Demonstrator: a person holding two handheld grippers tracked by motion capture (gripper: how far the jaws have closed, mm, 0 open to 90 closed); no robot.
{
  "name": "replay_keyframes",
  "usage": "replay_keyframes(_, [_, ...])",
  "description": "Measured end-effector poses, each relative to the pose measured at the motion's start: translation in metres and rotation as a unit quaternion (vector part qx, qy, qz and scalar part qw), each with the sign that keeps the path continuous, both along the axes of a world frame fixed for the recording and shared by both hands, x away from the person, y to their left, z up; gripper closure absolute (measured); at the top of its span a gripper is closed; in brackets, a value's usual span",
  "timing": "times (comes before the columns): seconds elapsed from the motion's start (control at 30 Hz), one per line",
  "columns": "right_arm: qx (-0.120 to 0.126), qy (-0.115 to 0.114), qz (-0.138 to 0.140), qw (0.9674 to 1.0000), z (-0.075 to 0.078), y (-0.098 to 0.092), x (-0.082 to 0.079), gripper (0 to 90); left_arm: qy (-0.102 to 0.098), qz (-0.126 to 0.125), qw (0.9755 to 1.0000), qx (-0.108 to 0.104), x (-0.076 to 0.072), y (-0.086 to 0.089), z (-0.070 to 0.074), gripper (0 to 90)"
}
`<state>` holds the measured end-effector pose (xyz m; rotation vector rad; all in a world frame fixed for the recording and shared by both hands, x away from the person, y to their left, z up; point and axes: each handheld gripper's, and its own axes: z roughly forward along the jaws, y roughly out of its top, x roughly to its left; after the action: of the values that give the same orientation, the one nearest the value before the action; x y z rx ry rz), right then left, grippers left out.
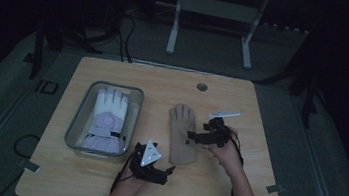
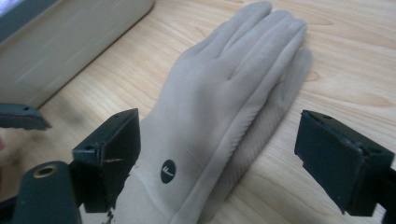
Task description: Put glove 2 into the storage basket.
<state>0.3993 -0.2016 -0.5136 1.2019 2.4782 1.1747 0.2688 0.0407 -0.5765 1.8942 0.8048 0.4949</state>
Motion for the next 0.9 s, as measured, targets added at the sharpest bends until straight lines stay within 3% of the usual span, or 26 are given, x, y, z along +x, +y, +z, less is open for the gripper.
replay_keyframes(0.07, [-0.009,-0.007,0.000,0.9999,0.000,-0.002,0.000,28.0,-0.001,-0.003,1.0000,-0.002,0.000,-0.001,0.000,2.0])
replay_keyframes(0.1, [-0.009,-0.007,0.002,0.9999,-0.001,-0.003,0.000,29.0,-0.002,-0.005,1.0000,-0.004,0.000,-0.001,0.000,2.2])
replay_keyframes(0.17, [-0.010,0.000,0.004,0.9999,-0.002,-0.005,0.003,39.6,-0.007,-0.011,0.9999,-0.010,0.001,-0.002,0.001,2.4])
replay_keyframes(0.23, [-0.010,0.000,-0.001,1.0000,-0.003,-0.007,0.005,43.6,-0.006,-0.010,0.9999,-0.008,0.001,-0.002,0.002,2.5])
replay_keyframes(0.27, [-0.012,0.006,0.003,0.9999,-0.004,-0.009,0.007,45.5,-0.003,-0.015,0.9996,-0.024,0.002,-0.001,0.003,3.7])
replay_keyframes(0.4, [-0.012,0.010,0.001,0.9999,-0.003,-0.012,0.014,46.2,0.001,-0.022,0.9996,-0.020,0.006,-0.003,0.005,4.1])
replay_keyframes(0.47, [-0.011,0.008,-0.004,0.9999,-0.002,-0.013,0.018,46.1,0.026,-0.037,0.9985,-0.031,0.011,-0.006,0.008,4.0])
replay_keyframes(0.67, [-0.012,-0.002,-0.015,0.9998,0.008,-0.014,0.031,43.1,0.053,-0.064,0.9960,-0.035,0.018,-0.013,0.008,3.5])
replay_keyframes(0.73, [-0.009,-0.005,-0.021,0.9997,0.012,-0.012,0.034,40.6,0.060,-0.072,0.9953,-0.022,0.019,-0.017,0.010,3.4])
replay_keyframes(0.77, [-0.010,-0.005,-0.023,0.9997,0.014,-0.011,0.036,38.4,0.059,-0.067,0.9960,-0.004,0.020,-0.020,0.011,3.4])
replay_keyframes(0.8, [-0.010,-0.006,-0.026,0.9996,0.015,-0.010,0.039,36.7,0.050,-0.058,0.9966,0.029,0.020,-0.023,0.013,3.5])
replay_keyframes(0.83, [-0.009,-0.007,-0.028,0.9995,0.015,-0.009,0.041,36.4,0.040,-0.064,0.9963,0.040,0.020,-0.025,0.014,3.8])
replay_keyframes(0.87, [-0.008,-0.006,-0.028,0.9996,0.016,-0.007,0.044,35.0,0.040,-0.090,0.9947,0.030,0.021,-0.024,0.016,5.8])
replay_keyframes(0.9, [-0.007,-0.004,-0.029,0.9995,0.016,-0.005,0.047,34.1,0.043,-0.093,0.9944,0.027,0.023,-0.026,0.018,5.9])
